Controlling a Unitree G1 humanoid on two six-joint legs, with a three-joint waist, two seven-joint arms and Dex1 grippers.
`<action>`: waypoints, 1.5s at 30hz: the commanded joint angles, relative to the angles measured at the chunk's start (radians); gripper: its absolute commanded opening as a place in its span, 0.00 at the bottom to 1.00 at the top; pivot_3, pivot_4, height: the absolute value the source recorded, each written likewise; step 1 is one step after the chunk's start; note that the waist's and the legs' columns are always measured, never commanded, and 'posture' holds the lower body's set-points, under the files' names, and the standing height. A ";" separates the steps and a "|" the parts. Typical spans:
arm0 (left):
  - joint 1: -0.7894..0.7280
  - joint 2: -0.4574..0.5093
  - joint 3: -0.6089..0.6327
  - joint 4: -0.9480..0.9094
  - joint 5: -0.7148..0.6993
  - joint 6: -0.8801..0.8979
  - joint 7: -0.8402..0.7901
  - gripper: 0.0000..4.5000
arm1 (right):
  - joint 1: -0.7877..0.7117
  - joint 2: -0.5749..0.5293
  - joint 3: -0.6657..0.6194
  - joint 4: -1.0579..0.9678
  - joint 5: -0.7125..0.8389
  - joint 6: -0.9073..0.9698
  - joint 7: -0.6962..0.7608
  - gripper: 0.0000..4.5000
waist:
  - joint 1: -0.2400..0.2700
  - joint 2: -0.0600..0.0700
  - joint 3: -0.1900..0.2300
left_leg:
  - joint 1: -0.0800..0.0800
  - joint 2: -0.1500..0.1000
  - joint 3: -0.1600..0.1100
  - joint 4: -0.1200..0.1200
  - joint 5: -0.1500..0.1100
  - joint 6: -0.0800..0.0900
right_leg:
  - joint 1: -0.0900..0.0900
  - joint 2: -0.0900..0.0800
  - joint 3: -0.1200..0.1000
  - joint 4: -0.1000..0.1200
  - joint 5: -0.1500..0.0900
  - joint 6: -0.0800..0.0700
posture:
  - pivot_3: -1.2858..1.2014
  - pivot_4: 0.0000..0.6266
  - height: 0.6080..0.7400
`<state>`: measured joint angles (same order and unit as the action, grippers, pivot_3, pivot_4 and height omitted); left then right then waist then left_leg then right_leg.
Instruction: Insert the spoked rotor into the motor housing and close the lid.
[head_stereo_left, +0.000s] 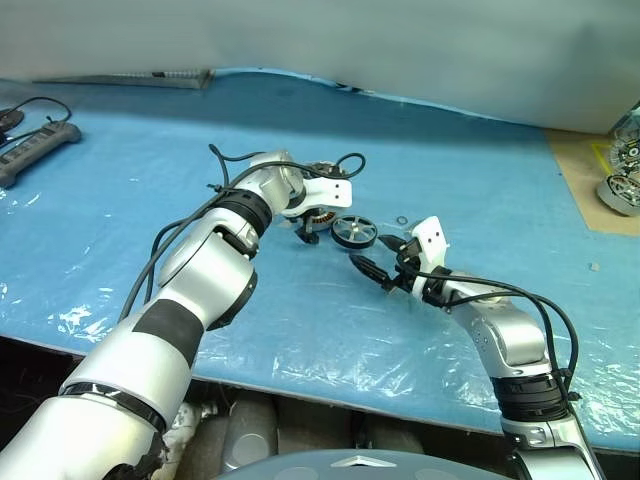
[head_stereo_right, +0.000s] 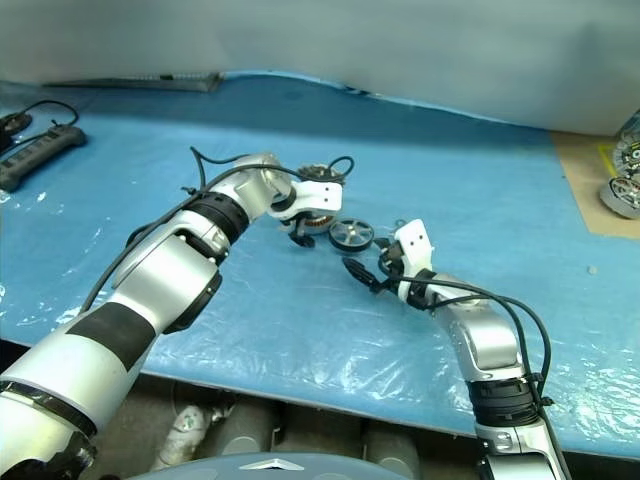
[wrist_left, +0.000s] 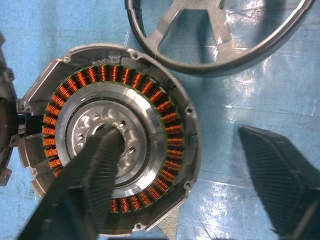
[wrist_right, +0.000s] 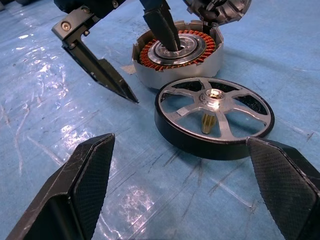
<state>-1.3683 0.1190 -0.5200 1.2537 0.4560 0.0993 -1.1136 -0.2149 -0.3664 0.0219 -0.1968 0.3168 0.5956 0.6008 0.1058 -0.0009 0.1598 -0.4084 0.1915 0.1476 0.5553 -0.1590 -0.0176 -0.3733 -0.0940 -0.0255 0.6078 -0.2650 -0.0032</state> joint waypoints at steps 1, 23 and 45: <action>0.003 -0.009 0.005 -0.017 0.002 0.000 -0.007 0.64 | -0.007 -0.009 -0.003 -0.026 0.005 -0.005 -0.005 1.00 | 0.000 0.000 0.000 | 0.000 0.000 0.000 0.000 0.000 0.000 | 0.000 0.000 0.000 0.000 0.000 0.000 | 0.52 0.24 1.00; 0.344 0.176 -0.017 -0.662 -0.045 0.375 -0.292 0.45 | 0.030 0.041 0.021 -0.035 -0.004 -0.031 -0.066 1.00 | -0.010 0.001 -0.001 | 0.006 0.000 0.001 -0.007 0.000 0.001 | 0.002 -0.001 0.001 -0.002 -0.003 -0.006 | 0.52 0.24 1.00; 0.440 0.326 -0.140 -1.137 -0.121 0.784 -0.393 0.53 | 0.026 0.063 0.029 -0.002 -0.009 -0.066 -0.081 1.00 | -0.014 0.007 0.002 | 0.006 0.001 0.003 -0.010 0.000 0.000 | 0.001 0.002 0.002 -0.003 -0.004 -0.007 | 0.52 0.24 1.00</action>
<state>-0.9433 0.4356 -0.6216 0.1140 0.3668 0.8530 -1.4898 -0.1820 -0.3054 0.0528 -0.1881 0.3084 0.5519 0.5202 0.0921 0.0064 0.1618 -0.4024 0.1922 0.1502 0.5457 -0.1586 -0.0177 -0.3727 -0.0923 -0.0234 0.6051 -0.2693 -0.0099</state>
